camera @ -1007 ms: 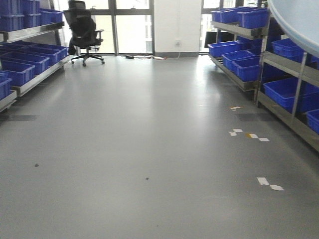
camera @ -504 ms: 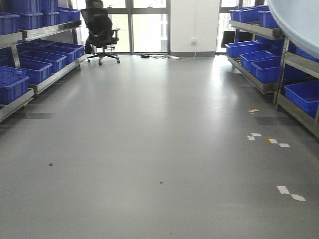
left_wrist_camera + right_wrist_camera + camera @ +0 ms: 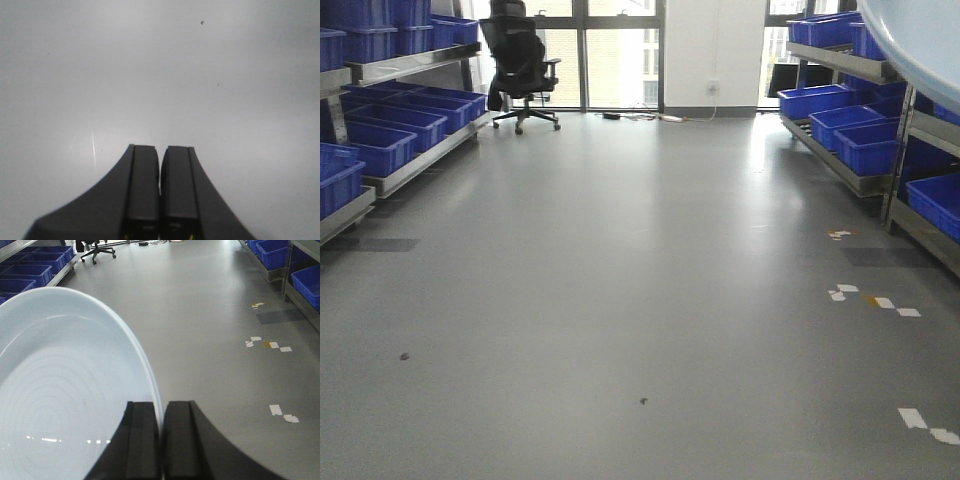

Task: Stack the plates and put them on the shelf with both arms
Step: 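Drive the base toward the blue-bin shelving rack holding the plates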

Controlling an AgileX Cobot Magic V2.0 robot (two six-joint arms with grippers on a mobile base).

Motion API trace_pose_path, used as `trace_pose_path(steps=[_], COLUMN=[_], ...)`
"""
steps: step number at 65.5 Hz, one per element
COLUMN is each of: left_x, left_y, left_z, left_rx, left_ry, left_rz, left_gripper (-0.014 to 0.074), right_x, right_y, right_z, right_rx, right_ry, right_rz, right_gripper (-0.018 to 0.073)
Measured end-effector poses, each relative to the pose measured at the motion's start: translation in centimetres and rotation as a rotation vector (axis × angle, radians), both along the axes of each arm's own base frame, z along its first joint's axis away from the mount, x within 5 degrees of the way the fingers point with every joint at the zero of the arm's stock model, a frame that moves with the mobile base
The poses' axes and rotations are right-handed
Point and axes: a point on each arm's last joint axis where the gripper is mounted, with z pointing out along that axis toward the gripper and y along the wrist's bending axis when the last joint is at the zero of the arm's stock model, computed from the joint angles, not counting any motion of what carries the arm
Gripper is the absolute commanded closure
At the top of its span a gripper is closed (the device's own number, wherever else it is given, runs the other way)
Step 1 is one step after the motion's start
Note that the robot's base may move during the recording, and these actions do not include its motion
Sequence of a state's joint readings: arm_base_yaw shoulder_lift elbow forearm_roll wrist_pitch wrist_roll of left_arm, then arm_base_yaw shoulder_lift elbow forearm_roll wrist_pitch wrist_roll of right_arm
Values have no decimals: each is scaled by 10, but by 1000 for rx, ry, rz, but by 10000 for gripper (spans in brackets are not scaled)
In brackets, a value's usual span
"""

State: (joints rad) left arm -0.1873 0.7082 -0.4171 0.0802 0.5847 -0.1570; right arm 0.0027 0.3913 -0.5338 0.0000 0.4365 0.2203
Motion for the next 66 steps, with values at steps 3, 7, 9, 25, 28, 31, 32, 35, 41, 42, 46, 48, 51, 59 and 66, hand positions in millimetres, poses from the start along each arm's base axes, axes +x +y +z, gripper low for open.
trace_pose_path(steps=[3, 7, 9, 25, 28, 31, 32, 35, 41, 42, 46, 48, 51, 59, 66], left_x=[0, 0, 0, 0, 0, 0, 0, 0, 0, 0, 0, 0, 0, 0, 0], left_y=[0, 0, 0, 0, 0, 0, 0, 0, 0, 0, 0, 0, 0, 0, 0], left_z=[0, 0, 0, 0, 0, 0, 0, 0, 0, 0, 0, 0, 0, 0, 0], left_rx=[0, 0, 0, 0, 0, 0, 0, 0, 0, 0, 0, 0, 0, -1, -1], left_ry=[0, 0, 0, 0, 0, 0, 0, 0, 0, 0, 0, 0, 0, 0, 0], left_rz=[0, 0, 0, 0, 0, 0, 0, 0, 0, 0, 0, 0, 0, 0, 0], left_gripper=[514, 514, 514, 514, 514, 514, 514, 514, 514, 514, 514, 514, 514, 514, 514], right_x=[0, 0, 0, 0, 0, 0, 0, 0, 0, 0, 0, 0, 0, 0, 0], right_y=[0, 0, 0, 0, 0, 0, 0, 0, 0, 0, 0, 0, 0, 0, 0], right_z=[0, 0, 0, 0, 0, 0, 0, 0, 0, 0, 0, 0, 0, 0, 0], right_rx=[0, 0, 0, 0, 0, 0, 0, 0, 0, 0, 0, 0, 0, 0, 0], right_ry=[0, 0, 0, 0, 0, 0, 0, 0, 0, 0, 0, 0, 0, 0, 0], right_rz=[0, 0, 0, 0, 0, 0, 0, 0, 0, 0, 0, 0, 0, 0, 0], right_gripper=[503, 503, 503, 503, 503, 503, 503, 503, 503, 503, 503, 503, 503, 503, 503])
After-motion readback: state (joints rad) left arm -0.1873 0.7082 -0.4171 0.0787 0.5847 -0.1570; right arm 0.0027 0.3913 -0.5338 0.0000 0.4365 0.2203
